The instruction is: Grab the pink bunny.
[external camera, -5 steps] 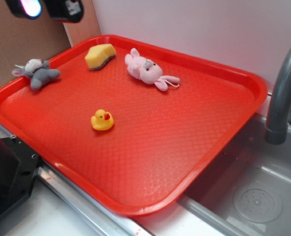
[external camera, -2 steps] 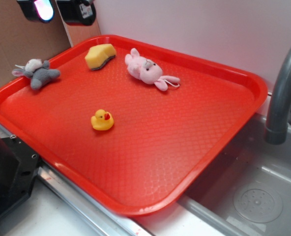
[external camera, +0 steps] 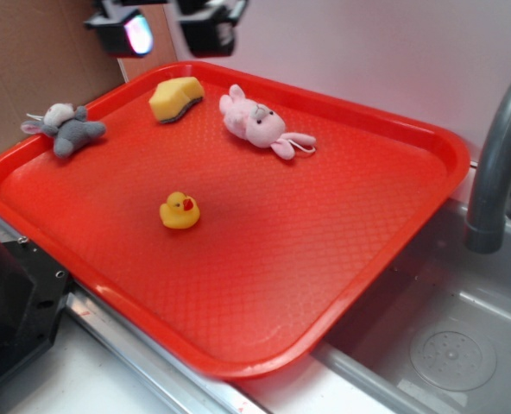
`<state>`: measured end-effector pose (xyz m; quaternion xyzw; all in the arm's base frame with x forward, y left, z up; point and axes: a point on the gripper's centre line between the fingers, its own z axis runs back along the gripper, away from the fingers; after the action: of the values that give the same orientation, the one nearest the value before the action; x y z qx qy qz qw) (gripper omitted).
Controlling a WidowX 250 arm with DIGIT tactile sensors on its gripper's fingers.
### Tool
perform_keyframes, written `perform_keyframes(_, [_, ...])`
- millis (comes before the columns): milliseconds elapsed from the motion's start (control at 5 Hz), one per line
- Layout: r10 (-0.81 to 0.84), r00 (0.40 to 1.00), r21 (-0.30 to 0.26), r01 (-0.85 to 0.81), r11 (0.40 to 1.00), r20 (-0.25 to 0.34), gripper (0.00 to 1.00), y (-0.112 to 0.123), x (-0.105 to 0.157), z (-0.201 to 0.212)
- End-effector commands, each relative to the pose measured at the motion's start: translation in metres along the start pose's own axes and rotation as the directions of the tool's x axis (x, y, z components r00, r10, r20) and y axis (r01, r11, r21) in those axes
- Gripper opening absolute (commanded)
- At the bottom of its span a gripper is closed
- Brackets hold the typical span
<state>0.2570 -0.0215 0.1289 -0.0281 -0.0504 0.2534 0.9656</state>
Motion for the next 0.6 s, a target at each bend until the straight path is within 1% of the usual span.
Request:
perform_keyframes(0, [0.195,0.977,-0.067,-0.19,0.98,0.084,1.0,-0.029,0.085,-0.037])
perform_keyframes(200, [0.281,0.96,-0.019,-0.28,0.96,0.007,1.0,-0.024,0.087,-0.06])
perform_keyframes(400, [0.295,0.95,0.029,-0.294,0.955,-0.099,1.0,-0.016,0.062,-0.062])
